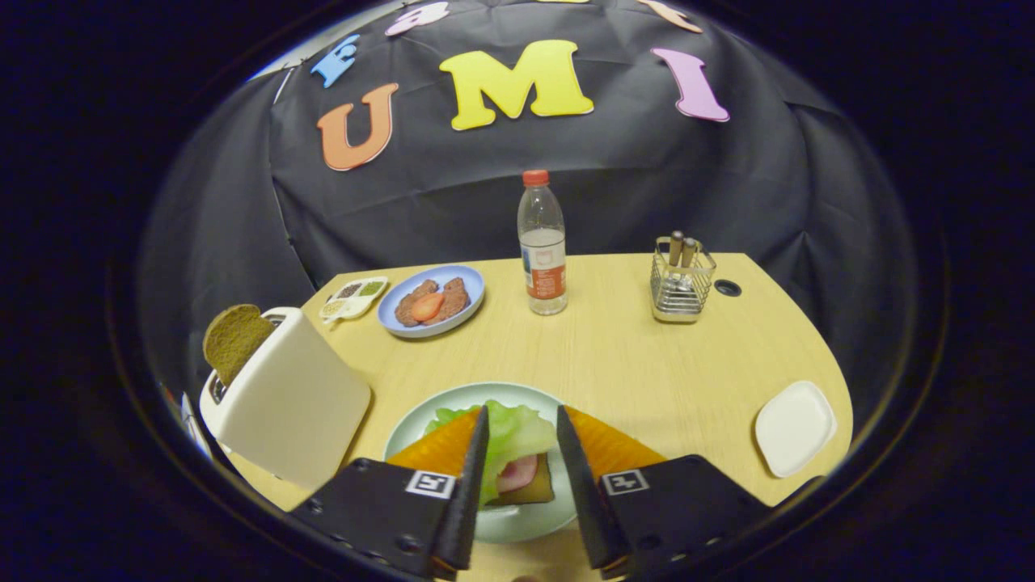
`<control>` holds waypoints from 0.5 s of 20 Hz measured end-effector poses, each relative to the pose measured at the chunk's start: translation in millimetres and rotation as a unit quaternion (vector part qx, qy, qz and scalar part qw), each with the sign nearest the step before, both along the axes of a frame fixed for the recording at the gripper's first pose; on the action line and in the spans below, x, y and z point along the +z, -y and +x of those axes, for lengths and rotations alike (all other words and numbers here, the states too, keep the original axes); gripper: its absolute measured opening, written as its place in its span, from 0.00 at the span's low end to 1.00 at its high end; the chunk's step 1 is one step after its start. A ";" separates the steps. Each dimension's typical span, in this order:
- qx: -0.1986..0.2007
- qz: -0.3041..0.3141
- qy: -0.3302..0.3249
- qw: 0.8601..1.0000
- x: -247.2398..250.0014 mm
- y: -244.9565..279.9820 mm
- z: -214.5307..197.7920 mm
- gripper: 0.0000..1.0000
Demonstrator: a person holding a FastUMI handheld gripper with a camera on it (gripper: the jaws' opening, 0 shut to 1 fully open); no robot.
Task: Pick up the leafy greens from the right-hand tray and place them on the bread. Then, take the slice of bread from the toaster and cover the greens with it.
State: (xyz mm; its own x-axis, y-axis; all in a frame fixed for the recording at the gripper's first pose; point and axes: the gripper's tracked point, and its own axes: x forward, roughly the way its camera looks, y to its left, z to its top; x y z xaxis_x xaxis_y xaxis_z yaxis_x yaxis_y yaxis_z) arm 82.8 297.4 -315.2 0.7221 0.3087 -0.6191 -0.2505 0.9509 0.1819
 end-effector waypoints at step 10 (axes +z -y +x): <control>-0.025 -0.052 0.149 0.987 116.1 23.8 -14.4 0.96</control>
